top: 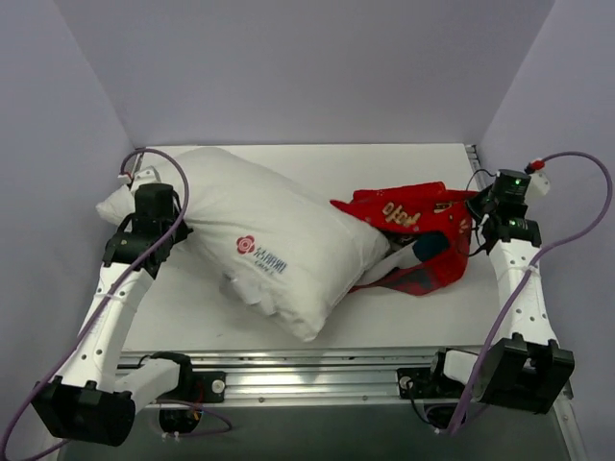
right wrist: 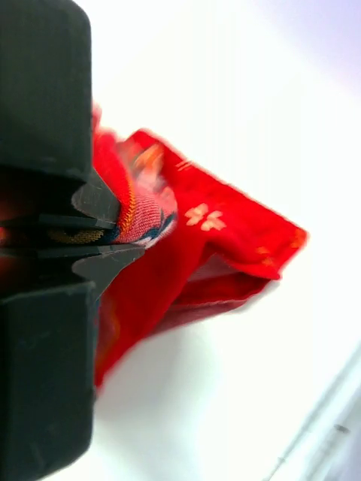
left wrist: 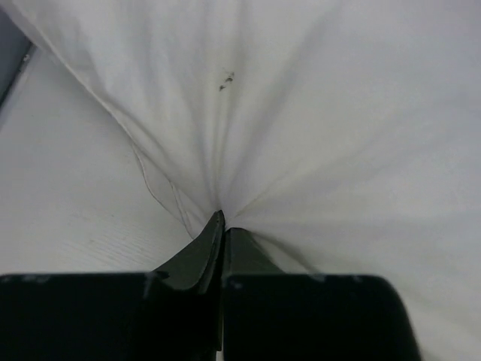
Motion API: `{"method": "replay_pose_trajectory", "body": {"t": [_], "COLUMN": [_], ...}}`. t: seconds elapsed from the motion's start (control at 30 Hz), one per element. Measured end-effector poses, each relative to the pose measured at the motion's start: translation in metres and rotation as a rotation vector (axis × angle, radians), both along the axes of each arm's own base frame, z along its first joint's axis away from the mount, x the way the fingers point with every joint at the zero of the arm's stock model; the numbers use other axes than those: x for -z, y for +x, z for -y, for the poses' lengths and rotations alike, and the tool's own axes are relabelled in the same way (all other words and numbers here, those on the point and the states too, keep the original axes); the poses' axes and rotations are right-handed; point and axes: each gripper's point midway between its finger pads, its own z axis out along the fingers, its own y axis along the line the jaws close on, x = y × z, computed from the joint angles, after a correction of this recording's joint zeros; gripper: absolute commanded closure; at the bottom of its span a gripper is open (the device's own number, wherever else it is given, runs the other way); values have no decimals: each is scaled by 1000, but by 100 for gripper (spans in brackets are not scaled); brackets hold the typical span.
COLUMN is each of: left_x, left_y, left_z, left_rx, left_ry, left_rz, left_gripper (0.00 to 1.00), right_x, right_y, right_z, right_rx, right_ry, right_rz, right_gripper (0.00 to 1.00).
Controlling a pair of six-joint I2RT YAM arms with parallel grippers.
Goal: Remove the pillowcase from the pillow
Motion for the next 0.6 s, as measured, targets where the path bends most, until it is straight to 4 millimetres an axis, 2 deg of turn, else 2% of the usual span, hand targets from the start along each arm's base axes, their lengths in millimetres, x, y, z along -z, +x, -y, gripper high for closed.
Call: {"method": "replay_pose_trajectory", "body": {"t": [0.03,0.1,0.27,0.37,0.5,0.6], "left_x": [-3,-10,-36,-44,-47,-47], "left_y": [5,15,56,83,108,115], "left_z": [-10,-19,-17,-10,-5,-6], "left_rx": [-28,-47,-15,22,53,57], "left_ry": [26,61,108,116,125,125], "left_rz": [-11,-20,-4,15,30,40], "left_gripper": [98,98,98,98,98,98], "right_x": [-10,-34,-106,-145,-202,-251], "right_y": [3,18,96,131,157,161], "right_z": [8,9,-19,-34,-44,-47], "right_rx": [27,23,-97,-156,-192,-211], "right_ry": [3,4,-44,-85,-136,-164], "right_rz": [21,63,193,266,382,489], "right_gripper": [100,100,100,100,100,100]}}
